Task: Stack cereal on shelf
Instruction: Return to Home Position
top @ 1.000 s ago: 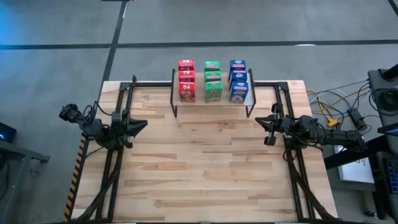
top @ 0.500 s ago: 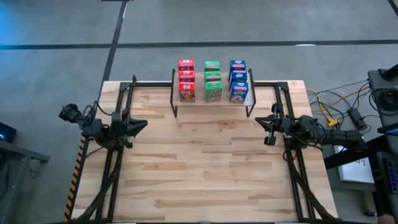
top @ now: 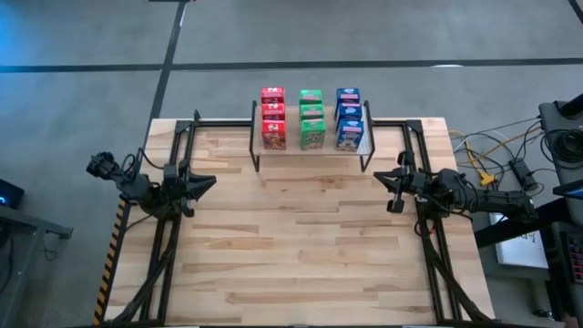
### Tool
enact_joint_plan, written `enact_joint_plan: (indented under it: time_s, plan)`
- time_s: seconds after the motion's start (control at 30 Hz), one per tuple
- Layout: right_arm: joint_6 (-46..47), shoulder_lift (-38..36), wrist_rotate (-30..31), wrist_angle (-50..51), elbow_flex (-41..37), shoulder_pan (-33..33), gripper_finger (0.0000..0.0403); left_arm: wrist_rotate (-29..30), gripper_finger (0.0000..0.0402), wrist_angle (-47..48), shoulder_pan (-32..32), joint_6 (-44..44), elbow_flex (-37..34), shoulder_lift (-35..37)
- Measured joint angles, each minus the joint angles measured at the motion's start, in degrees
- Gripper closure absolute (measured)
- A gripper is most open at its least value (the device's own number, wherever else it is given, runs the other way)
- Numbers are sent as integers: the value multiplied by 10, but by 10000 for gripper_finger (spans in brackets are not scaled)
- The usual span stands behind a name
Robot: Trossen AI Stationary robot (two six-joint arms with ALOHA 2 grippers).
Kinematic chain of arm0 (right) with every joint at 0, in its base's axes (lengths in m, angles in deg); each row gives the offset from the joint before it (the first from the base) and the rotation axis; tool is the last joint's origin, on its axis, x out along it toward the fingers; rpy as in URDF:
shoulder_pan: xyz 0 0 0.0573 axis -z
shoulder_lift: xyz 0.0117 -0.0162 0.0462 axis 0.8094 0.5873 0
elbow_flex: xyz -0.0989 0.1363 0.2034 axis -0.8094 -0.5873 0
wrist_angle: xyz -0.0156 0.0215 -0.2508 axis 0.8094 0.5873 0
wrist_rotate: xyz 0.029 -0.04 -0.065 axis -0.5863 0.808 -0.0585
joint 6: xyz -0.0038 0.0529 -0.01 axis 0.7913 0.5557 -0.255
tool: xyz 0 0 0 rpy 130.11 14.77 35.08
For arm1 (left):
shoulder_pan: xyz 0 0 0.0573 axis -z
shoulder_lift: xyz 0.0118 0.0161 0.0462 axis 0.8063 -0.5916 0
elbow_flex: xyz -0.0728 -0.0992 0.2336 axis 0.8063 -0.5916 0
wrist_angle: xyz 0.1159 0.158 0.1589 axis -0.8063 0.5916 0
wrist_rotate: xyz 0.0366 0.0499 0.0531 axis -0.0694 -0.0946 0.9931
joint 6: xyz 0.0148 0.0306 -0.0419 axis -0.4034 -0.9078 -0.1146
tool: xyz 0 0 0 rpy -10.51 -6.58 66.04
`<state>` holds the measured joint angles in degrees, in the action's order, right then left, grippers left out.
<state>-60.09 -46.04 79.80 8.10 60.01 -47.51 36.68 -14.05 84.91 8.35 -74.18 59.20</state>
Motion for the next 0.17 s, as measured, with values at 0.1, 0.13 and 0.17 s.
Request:
enact_joint_plan:
  time_s: [0.1, 0.13, 0.17]
  plan:
    - [0, 0, 0, 0, 0, 0, 390, 0, 365, 0, 0, 0, 0, 0]
    - [0, 0, 0, 0, 0, 0, 390, 0, 365, 0, 0, 0, 0, 0]
    - [0, 0, 0, 0, 0, 0, 390, 0, 365, 0, 0, 0, 0, 0]
